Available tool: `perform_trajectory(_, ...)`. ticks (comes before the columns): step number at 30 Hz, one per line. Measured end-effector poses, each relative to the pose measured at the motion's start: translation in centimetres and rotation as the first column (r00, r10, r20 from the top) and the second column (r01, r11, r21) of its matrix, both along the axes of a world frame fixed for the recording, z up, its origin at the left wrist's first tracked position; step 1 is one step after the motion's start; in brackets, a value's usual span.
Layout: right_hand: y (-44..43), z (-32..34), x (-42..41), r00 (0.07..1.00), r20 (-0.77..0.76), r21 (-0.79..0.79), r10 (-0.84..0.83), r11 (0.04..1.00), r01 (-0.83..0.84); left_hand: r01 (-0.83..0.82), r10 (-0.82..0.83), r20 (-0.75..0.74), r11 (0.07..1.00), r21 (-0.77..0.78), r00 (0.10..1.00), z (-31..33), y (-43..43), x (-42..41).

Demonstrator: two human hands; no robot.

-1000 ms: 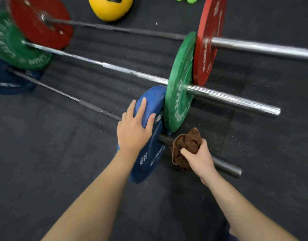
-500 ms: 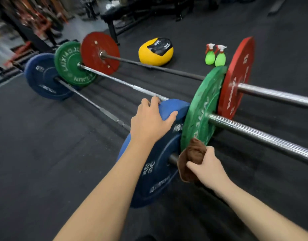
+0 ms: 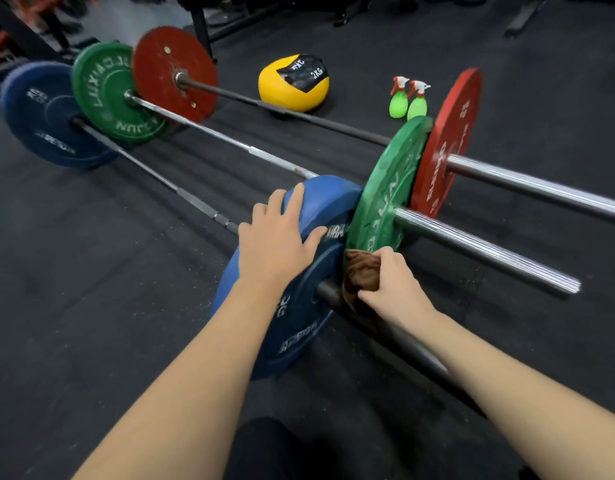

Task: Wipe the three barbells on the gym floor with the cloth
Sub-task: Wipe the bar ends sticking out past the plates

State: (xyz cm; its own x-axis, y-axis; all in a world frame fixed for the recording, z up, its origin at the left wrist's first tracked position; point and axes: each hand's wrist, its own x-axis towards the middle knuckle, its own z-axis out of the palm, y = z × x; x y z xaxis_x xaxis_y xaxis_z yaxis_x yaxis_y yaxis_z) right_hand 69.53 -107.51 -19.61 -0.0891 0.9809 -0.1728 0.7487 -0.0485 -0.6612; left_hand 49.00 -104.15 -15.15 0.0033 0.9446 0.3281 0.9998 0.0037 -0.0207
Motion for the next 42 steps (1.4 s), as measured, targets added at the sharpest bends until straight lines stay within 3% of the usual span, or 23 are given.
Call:
perform_trajectory(8,1.1,2.9,3.4,0.99,0.099,-0.105,-0.103,0.988,0.113,-0.009,0.006,-0.062,0.999,-0.052,0.998,1.5,0.7,1.4)
perform_trajectory(14,0.3,0.2,-0.2,0.997,0.025,-0.06,-0.067,0.996,0.069,0.005,-0.003,0.035,0.999,-0.043,0.999,1.1,1.2,1.3)
perform_trajectory(21,-0.3,-1.7,-3.1,0.979,-0.124,-0.088,-0.162,0.984,0.152,0.011,-0.011,0.029,1.0,-0.018,1.0,0.8,1.4,1.0)
perform_trajectory(27,0.3,-3.7,-6.8,0.997,0.068,0.083,-0.045,0.996,0.04,0.007,-0.008,0.019,1.0,0.012,1.0,0.5,1.4,1.0)
perform_trajectory(35,1.2,-3.3,-6.3,0.958,0.288,0.021,-0.015,1.0,0.009,0.007,-0.007,0.046,1.0,0.003,0.999,0.7,1.0,1.0)
perform_trajectory(42,1.3,-2.6,-1.2,0.939,0.343,-0.101,-0.009,0.994,0.046,0.014,-0.015,0.06,1.0,0.019,0.998,0.6,-0.2,0.3)
